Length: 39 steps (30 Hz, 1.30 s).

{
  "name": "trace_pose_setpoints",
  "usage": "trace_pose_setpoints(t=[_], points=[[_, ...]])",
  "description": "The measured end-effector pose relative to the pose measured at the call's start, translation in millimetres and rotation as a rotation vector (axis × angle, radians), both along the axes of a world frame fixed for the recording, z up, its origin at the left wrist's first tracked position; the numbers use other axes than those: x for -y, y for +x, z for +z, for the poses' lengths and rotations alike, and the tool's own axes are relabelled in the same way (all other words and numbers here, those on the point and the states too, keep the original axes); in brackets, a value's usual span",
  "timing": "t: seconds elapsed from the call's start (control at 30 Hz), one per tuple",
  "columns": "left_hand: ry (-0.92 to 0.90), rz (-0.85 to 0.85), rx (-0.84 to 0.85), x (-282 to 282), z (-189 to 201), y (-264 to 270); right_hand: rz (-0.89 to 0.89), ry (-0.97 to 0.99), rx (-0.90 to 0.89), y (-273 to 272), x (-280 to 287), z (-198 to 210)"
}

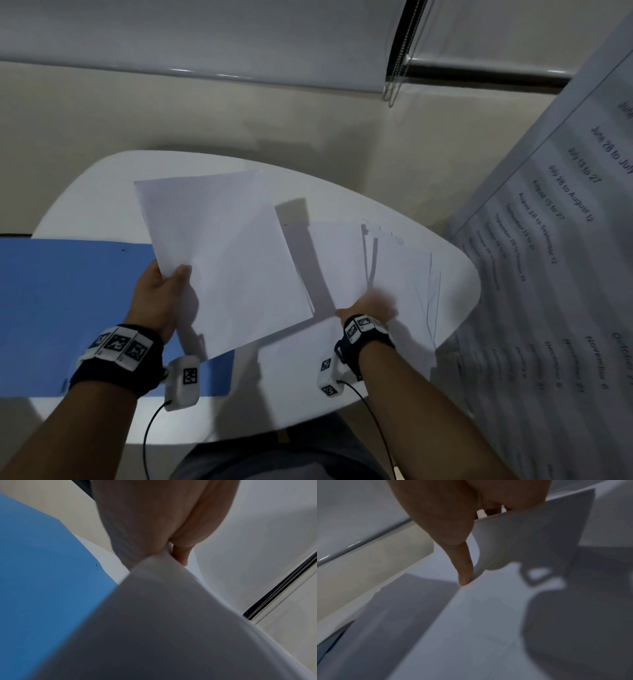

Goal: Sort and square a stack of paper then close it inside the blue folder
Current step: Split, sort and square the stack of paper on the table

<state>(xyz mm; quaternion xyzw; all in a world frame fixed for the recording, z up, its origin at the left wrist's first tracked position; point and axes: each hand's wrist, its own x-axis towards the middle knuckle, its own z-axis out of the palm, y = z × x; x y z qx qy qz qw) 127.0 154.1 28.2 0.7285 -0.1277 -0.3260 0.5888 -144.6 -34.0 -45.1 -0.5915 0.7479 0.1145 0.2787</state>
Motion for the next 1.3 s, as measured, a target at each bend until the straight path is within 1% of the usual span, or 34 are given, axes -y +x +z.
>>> trace_pose_setpoints(t=[0.07,0.1,0.27,0.37,0.43,0.53,0.67,0.73,0.8,0.93,1.07,1.13,1.2,1.23,1.3], points=[[-0.004,0.005,-0.009,-2.1,1.6,-1.5,0.047,-0.023,-0.028,3.9,-5.1,-0.6],[-0.01,0.002,-0.015,-2.5,2.4,-2.3,0.053,-0.04,-0.001,5.8,-6.9,-2.7],[-0.034,-0.009,-0.028,-2.9,5.3,-3.3,-0.022,-0.091,0.203,3.6,-10.3,-10.1],[-0.037,-0.024,-0.028,-3.0,6.9,-1.0,-0.097,-0.127,0.427,-5.8,-9.0,-2.4],[-0.036,-0.033,-0.035,-4.5,5.6,1.2,-0.107,-0.179,0.525,-16.5,-3.8,16.8],[-0.034,-0.043,-0.067,-5.6,-0.8,4.0,-0.021,-0.274,0.574,-35.9,11.1,57.9],[-0.025,-0.052,-0.115,1.4,-15.0,3.2,0.101,-0.501,0.556,-60.6,36.3,119.8],[-0.01,-0.068,-0.133,6.2,-20.8,-1.0,0.114,-0.594,0.537,-68.7,44.8,149.4],[0.017,-0.097,-0.134,11.9,-26.6,-6.3,0.105,-0.651,0.565,-74.5,51.7,173.4],[0.069,-0.175,-0.137,30.6,-30.7,-23.8,0.148,-0.686,0.737,-68.2,58.3,201.9],[0.094,-0.295,-0.168,53.4,-29.0,-51.8,0.227,-0.638,0.947,-42.5,51.5,222.2],[0.127,-0.349,-0.14,59.8,-34.0,-62.4,0.238,-0.605,1.047,-35.8,47.6,225.4],[0.16,-0.387,-0.143,64.1,-47.2,-67.9,0.202,-0.594,1.074,-38.3,47.4,218.5],[0.182,-0.4,-0.131,65.9,-57.8,-68.6,0.166,-0.571,1.068,-42.7,48.6,209.0],[0.242,-0.408,-0.1,65.6,-82.4,-66.9,0.076,-0.461,1.02,-55.4,53.2,171.6]])
